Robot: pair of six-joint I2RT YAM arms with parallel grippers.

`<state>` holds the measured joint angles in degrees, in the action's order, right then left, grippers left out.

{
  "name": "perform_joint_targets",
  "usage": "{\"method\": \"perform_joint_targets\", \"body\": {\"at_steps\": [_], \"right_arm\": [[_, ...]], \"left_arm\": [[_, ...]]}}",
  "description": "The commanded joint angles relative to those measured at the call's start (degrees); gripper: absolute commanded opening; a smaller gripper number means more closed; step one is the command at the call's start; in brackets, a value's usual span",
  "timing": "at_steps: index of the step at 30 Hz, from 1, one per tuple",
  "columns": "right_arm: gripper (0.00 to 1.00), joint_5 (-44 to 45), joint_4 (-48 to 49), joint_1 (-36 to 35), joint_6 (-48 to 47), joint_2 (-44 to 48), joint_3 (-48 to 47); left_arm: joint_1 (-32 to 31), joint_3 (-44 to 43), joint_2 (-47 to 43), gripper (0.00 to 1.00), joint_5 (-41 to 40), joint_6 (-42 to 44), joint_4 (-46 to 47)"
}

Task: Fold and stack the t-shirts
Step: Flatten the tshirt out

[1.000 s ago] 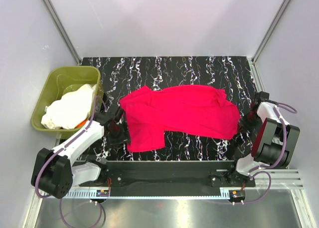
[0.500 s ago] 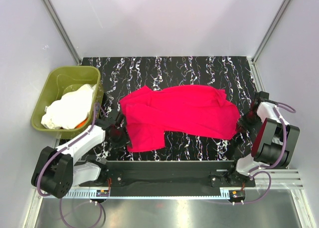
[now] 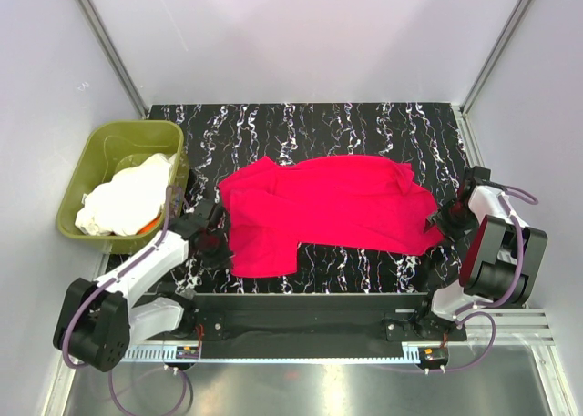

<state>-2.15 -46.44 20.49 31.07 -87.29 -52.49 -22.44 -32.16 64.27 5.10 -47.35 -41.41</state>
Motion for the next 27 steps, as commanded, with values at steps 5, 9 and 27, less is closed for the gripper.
{"method": "perform_joint_targets", "body": {"at_steps": [5,9,27], "right_arm": [[0.63,-1.45,-4.1,-0.36,-1.72,0.18,-3.67],[0.57,-1.89,-5.33,-0.28,-1.27,0.27,-4.73],[0.44,7.16,-10.43,6.49,4.34,2.39,-1.83]], "left_arm": [[0.99,-8.26,2.08,0.0,-2.92,7.62,-0.08],[0.99,-9.05,3.93,0.0,1.47,12.27,1.94],[0.9,-13.36,10.0,0.0,11.95,20.54,5.9]]}}
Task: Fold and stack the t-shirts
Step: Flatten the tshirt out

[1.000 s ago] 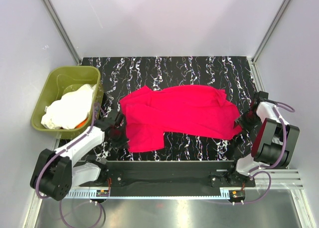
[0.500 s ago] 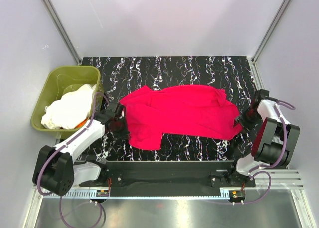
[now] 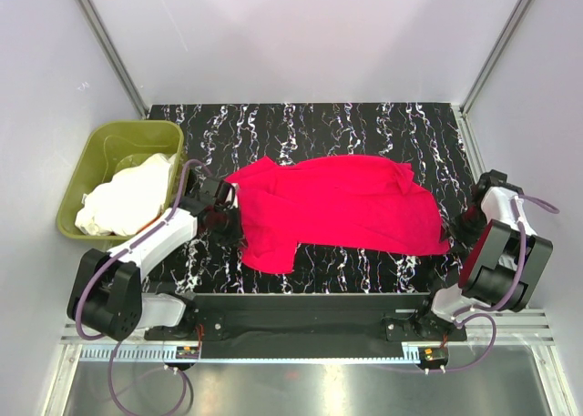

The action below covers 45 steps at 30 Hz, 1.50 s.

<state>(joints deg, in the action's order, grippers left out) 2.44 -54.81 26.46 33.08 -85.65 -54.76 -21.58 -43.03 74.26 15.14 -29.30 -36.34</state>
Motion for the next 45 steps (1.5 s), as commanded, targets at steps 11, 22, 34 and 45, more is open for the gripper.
{"method": "perform_joint_targets", "body": {"at_steps": [11,22,34,45], "right_arm": [[0.44,1.53,4.53,3.33,2.08,-3.12,3.78],[0.47,-1.38,9.28,5.27,0.23,-5.67,3.96],[0.3,-2.09,12.18,6.06,1.72,-8.66,6.42],[0.0,-6.73,2.44,5.54,0.23,0.47,-1.3]], "left_arm": [[0.75,-1.54,0.45,0.0,2.71,2.93,1.62],[1.19,-1.54,0.62,0.0,2.18,2.67,1.09],[1.46,-1.53,-0.96,0.0,1.74,2.14,-0.05],[2.86,-12.32,-10.7,0.0,-4.76,0.74,-7.51]]}}
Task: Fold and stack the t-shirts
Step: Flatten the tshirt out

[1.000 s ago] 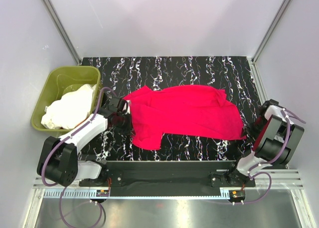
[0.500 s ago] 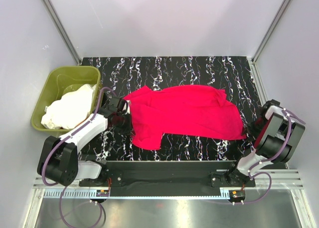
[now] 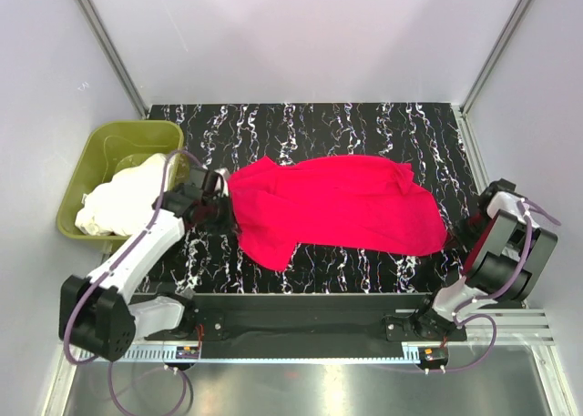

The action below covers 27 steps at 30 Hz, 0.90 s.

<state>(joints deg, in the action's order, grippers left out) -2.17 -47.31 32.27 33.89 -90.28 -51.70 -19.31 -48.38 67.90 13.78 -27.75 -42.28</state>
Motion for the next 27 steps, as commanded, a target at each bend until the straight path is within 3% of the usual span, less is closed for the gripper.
{"method": "perform_joint_targets", "body": {"at_steps": [1,7,14,21,24,27], "right_arm": [[0.0,-2.48,-6.38,-1.24,-0.67,5.2,-5.59],[0.0,-2.48,-10.87,-12.83,0.39,6.87,-15.87],[0.0,-3.54,-14.56,-16.71,-1.45,3.01,-36.58],[0.0,-3.36,-20.8,-17.95,-1.37,4.41,-52.53],[0.0,-6.61,-20.54,-17.95,0.56,7.65,-55.08],[0.0,-9.59,-20.28,-17.95,2.06,11.43,-57.45]], "left_arm": [[0.68,-8.56,-4.79,0.0,-4.02,-0.99,-2.27],[1.12,-21.19,-5.59,0.0,-10.17,-0.64,-5.26],[2.52,-38.25,-1.28,0.0,-12.28,2.34,-8.6],[3.23,-69.96,6.45,0.0,-13.69,8.23,-14.93],[3.23,-76.66,6.72,0.0,-15.36,10.16,-16.34],[3.23,-76.61,3.31,0.0,-14.13,11.75,-14.5]]}}
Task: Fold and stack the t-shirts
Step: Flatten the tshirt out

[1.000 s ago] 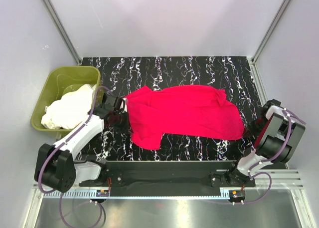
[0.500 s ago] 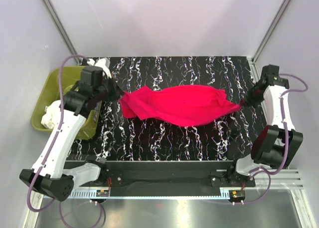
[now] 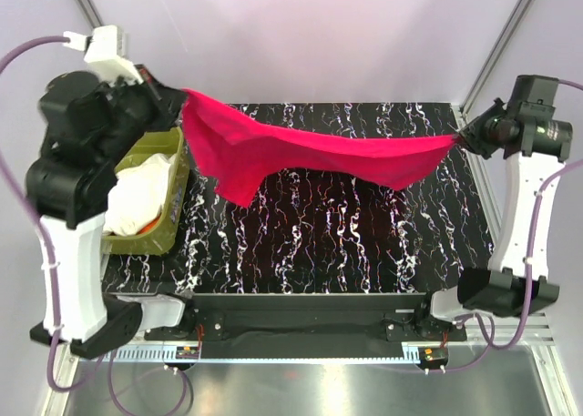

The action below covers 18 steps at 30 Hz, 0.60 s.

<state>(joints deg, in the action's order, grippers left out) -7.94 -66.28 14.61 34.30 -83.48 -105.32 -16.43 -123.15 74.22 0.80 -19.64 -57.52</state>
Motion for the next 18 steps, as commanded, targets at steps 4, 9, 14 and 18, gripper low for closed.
{"method": "perform_joint_targets", "body": {"at_steps": [4,9,14,18], "right_arm": [[0.0,-7.25,-1.22,-0.81,2.08,11.04,-7.52],[0.0,-9.19,-0.96,-2.83,1.12,18.69,-11.48],[0.0,-12.71,2.11,-5.2,1.03,27.93,-15.17],[0.0,-13.67,2.04,-5.56,1.46,30.66,-19.48]], "left_arm": [[0.34,-1.39,-8.72,0.0,4.37,5.4,3.46],[-0.18,-2.44,-17.78,0.0,10.18,6.89,6.89],[-0.19,-3.84,-26.03,0.0,10.72,4.53,11.37],[-0.36,-14.28,-23.43,0.0,11.5,2.07,7.79]]}}
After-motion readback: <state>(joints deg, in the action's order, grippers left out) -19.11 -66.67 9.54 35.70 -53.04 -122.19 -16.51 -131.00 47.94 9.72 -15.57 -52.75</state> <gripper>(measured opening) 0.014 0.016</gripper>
